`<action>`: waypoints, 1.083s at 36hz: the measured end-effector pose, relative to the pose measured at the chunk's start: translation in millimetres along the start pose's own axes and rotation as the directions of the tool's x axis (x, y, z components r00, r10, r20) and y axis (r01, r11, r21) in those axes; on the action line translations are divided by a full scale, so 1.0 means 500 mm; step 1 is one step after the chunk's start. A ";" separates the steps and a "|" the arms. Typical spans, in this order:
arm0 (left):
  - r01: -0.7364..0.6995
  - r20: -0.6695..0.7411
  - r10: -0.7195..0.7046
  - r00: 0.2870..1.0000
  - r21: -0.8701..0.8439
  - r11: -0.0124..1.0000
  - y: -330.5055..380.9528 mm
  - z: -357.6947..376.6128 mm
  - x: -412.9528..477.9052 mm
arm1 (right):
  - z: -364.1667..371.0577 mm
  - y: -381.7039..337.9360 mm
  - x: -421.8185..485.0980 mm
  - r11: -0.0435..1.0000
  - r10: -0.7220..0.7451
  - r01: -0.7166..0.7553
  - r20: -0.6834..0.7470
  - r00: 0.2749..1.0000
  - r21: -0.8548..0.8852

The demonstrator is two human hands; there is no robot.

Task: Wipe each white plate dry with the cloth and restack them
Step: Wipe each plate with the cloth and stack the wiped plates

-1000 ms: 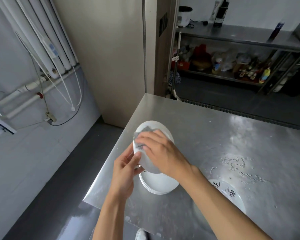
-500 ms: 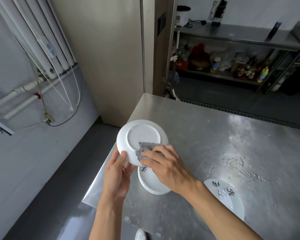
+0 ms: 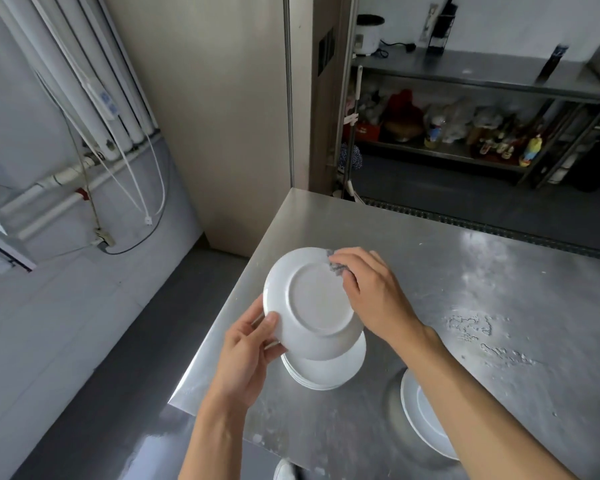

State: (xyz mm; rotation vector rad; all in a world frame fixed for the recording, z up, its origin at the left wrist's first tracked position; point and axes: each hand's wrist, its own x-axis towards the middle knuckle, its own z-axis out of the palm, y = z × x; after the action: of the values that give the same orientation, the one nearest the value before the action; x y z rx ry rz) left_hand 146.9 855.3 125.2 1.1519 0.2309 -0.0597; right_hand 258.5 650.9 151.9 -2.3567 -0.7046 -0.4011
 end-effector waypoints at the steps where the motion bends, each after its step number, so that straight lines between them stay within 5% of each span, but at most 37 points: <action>1: 0.005 -0.004 -0.005 1.000 0.007 1.000 -0.001 0.004 -0.001 | -0.005 -0.004 0.002 1.000 -0.028 0.028 0.015 1.000 0.001; 10: -0.007 -0.039 0.010 0.999 0.075 0.997 -0.005 0.034 0.007 | 0.033 -0.061 -0.029 0.976 -0.210 0.207 0.048 0.976 0.061; 16: -0.035 -0.155 0.037 0.987 0.015 0.999 -0.010 0.036 0.015 | 0.036 -0.056 -0.076 0.992 -0.122 0.123 -0.104 0.987 0.004; 23: -0.060 -0.303 0.011 0.953 -0.153 0.986 0.005 0.044 0.022 | 0.034 -0.050 -0.107 0.965 -0.206 0.207 0.025 0.978 -0.160; 31: -0.006 -0.329 -0.077 0.941 -0.244 0.970 0.004 0.061 0.018 | 0.057 -0.050 -0.096 0.887 -0.339 0.246 -0.190 0.921 -0.391; 39: 0.048 -0.365 -0.129 0.922 -0.224 0.973 -0.022 0.048 0.033 | 0.059 -0.036 -0.095 0.927 -0.243 0.160 -0.217 0.945 -0.340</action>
State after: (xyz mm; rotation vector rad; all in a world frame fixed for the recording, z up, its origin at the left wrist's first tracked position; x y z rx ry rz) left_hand 164.9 830.2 121.0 0.9316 0.6194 0.1072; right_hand 212.8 663.9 117.7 -2.4686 -0.8115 -0.9583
